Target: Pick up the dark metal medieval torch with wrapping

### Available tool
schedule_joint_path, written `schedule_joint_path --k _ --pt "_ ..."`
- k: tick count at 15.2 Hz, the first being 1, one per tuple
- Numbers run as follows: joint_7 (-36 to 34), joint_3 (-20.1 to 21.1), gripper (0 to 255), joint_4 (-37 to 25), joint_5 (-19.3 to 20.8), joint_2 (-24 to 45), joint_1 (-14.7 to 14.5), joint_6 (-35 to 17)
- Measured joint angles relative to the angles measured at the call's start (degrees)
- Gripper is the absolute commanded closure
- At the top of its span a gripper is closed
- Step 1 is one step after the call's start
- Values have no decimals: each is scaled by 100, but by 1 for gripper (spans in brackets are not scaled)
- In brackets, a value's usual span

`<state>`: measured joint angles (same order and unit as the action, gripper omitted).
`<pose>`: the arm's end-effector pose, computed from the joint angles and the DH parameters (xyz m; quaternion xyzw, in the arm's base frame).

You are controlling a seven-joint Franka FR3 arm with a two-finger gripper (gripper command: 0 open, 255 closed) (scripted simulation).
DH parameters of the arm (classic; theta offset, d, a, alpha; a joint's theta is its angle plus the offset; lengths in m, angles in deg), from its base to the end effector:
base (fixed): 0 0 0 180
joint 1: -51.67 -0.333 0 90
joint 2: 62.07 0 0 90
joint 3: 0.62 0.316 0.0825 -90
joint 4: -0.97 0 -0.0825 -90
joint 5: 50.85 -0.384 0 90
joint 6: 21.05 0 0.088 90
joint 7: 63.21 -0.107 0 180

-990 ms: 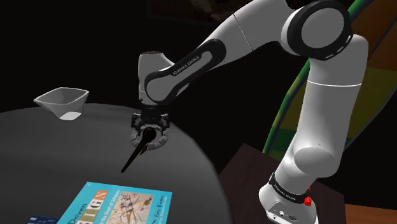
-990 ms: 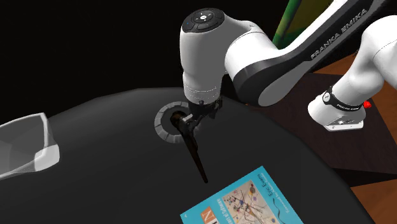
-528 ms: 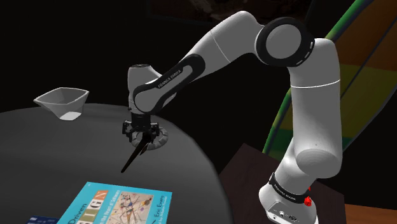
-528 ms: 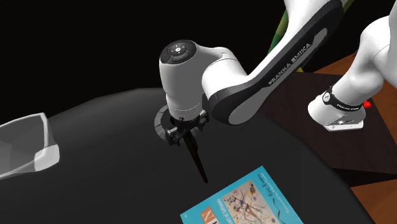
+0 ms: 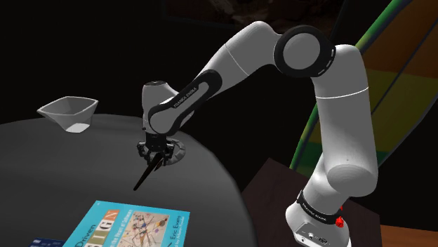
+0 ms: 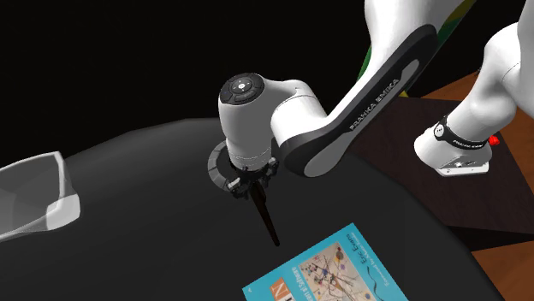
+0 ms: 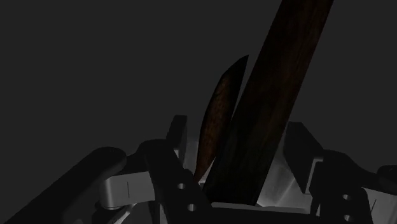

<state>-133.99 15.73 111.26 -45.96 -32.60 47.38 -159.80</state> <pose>0.5891 0.2131 0.2311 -0.9110 0.4103 0.0275 0.0309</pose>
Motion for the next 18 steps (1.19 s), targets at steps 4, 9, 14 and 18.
schedule_joint_path --k 4,9,14,18 --pt "-1 -2 255 -2 2 7 -2 -6" --pt "-2 -1 255 -1 2 5 -2 -6" --pt "27 47 255 -10 -65 -210 38 214" --pt "60 94 255 -22 -138 -438 80 447"
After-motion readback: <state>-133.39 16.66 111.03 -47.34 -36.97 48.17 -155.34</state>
